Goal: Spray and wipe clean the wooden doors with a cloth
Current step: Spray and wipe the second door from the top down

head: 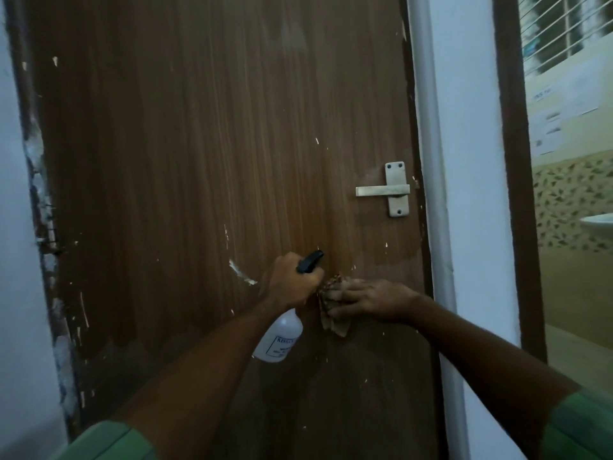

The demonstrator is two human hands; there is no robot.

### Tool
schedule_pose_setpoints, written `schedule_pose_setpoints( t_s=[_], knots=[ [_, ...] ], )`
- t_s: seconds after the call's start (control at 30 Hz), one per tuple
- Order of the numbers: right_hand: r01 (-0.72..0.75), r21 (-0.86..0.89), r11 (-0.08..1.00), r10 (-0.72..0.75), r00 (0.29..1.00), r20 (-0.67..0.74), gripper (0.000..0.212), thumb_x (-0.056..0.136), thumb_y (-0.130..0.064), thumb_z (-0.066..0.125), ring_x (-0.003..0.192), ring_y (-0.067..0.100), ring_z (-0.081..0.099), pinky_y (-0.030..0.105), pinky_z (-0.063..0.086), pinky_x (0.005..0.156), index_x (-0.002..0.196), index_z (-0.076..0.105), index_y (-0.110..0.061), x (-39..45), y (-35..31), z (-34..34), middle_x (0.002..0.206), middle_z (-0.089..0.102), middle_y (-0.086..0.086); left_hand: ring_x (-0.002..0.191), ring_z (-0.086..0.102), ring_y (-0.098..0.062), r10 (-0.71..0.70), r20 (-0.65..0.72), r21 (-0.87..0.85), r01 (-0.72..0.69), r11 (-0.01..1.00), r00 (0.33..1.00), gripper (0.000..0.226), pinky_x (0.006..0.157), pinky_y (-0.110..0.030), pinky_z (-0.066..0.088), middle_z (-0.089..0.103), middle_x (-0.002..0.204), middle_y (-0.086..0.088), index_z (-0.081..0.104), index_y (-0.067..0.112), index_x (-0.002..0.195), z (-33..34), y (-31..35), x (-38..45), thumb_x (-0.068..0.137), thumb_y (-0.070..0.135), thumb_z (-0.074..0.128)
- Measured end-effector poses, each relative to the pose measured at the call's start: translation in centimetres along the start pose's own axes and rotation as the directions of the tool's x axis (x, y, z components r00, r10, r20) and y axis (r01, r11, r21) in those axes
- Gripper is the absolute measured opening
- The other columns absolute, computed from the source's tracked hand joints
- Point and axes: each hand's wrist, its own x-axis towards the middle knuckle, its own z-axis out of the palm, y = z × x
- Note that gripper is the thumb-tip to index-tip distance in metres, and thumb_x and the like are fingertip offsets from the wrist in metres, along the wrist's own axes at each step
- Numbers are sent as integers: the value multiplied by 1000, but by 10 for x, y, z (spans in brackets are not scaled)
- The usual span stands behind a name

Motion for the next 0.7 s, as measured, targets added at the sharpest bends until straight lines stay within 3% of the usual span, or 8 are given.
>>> schedule_pose_setpoints(
  t_s=[0.07,0.2,0.23,0.27,0.37,0.4,0.6,0.7],
  knots=[
    [-124,21,992,126,976,-177,71,97,-21,59,155,36,23,58,48,108,158,29,-41,2,21,-16,171,18,-2,47,61,-24,14,26,-40,-13,999,1000,30,51,-39,51,70,66,-20,70,-3,76,-2,8,7,98,18,67],
    [-457,443,772,636,539,-553,66,92,-8,58,147,33,40,52,58,95,152,45,-31,16,11,-23,163,34,2,47,63,-15,46,33,-25,-45,999,998,28,50,-35,53,71,65,-10,70,8,79,2,17,16,101,23,66],
    [-463,467,753,658,515,-549,63,93,-10,58,146,34,41,51,59,94,152,46,-29,16,-1,-13,163,35,4,48,64,-18,41,21,-18,-41,999,999,29,51,-39,54,71,66,-12,70,7,78,6,18,15,100,26,66],
    [-451,440,776,630,561,-536,60,96,-17,58,147,36,40,52,58,95,153,44,-30,12,-12,-1,163,34,5,49,65,-23,30,1,-23,-30,999,1000,30,51,-43,55,71,66,-14,70,6,77,10,19,14,98,28,66],
    [-216,60,975,223,904,-365,68,94,-29,63,150,34,30,53,54,103,157,39,-35,-28,-23,37,167,30,5,51,66,-30,5,-13,-30,-5,1000,1000,31,53,-44,57,71,68,-18,70,3,78,24,20,14,97,26,66],
    [-157,13,988,152,932,-329,74,91,-26,69,150,33,29,52,53,104,158,38,-35,-41,-7,32,168,29,4,49,65,-26,5,-6,-32,-5,999,1000,29,53,-42,56,72,69,-19,70,2,79,29,22,14,98,24,66],
    [-606,286,743,646,538,-541,73,82,-6,70,144,38,40,57,55,100,150,51,-21,-33,24,-8,158,42,11,54,69,-26,28,34,-51,-27,998,999,25,58,-45,61,73,71,-14,71,9,84,50,34,18,100,28,66],
    [-574,173,800,564,621,-544,68,81,-14,73,136,38,41,59,52,102,145,51,-17,-42,-17,36,149,44,16,51,64,-20,33,41,-55,-31,998,999,26,57,-42,59,72,71,-16,70,9,81,62,42,11,100,26,65]
  ],
)
